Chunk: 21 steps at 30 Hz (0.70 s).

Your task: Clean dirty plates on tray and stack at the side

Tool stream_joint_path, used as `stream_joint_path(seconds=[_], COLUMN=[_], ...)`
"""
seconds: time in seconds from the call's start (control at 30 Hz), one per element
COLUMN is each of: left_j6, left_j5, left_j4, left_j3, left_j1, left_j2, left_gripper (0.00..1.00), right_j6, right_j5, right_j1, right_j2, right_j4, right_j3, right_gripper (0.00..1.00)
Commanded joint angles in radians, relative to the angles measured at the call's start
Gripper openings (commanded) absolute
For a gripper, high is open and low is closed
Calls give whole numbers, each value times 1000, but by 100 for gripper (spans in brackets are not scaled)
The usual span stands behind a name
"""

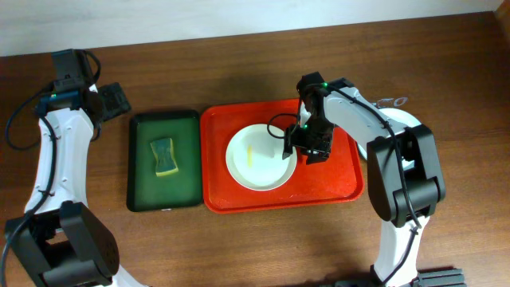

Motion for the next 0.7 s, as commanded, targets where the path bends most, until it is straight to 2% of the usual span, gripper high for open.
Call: stream_joint_path(seconds=[0.0, 0.13, 0.2, 0.23, 0.27, 0.33, 0.4, 0.5, 0.53, 0.67], left_j6=[-4, -4, -4, -4, -4, -4, -4, -4, -4, -5], left_j5=[-7, -7, -7, -7, -7, -7, -7, -7, -7, 11], left_j4=[-1, -1, -1, -1, -1, -1, 62, 63, 63, 59], left_j3=[15, 15, 15, 15, 15, 15, 15, 15, 15, 15], left_j1=[3, 3, 3, 3, 3, 3, 3, 3, 3, 3], left_j2=[-13, -13, -13, -13, -13, -13, -13, -13, -13, -13], left_gripper=[99, 99, 99, 99, 99, 99, 99, 99, 99, 99], right_j6=[-10, -64, -153, -189, -190, -189, -185, -185, -185, -185], right_j5=[5, -72, -70, -70, -70, -70, -70, -70, -70, -70], right_j1=[-7, -64, -73, -75, -74, -63, -49, -33, -30, -28], right_j2=[-38, -38, -37, -37, -37, -37, -34, -25, -25, -24], right_j4=[0, -35, -29, -33, -31, -1, 41, 80, 82, 92], right_j3=[16, 96, 97, 96, 88, 53, 19, -13, -15, -15], right_gripper=[67, 68, 74, 75, 69, 65, 60, 37, 34, 35])
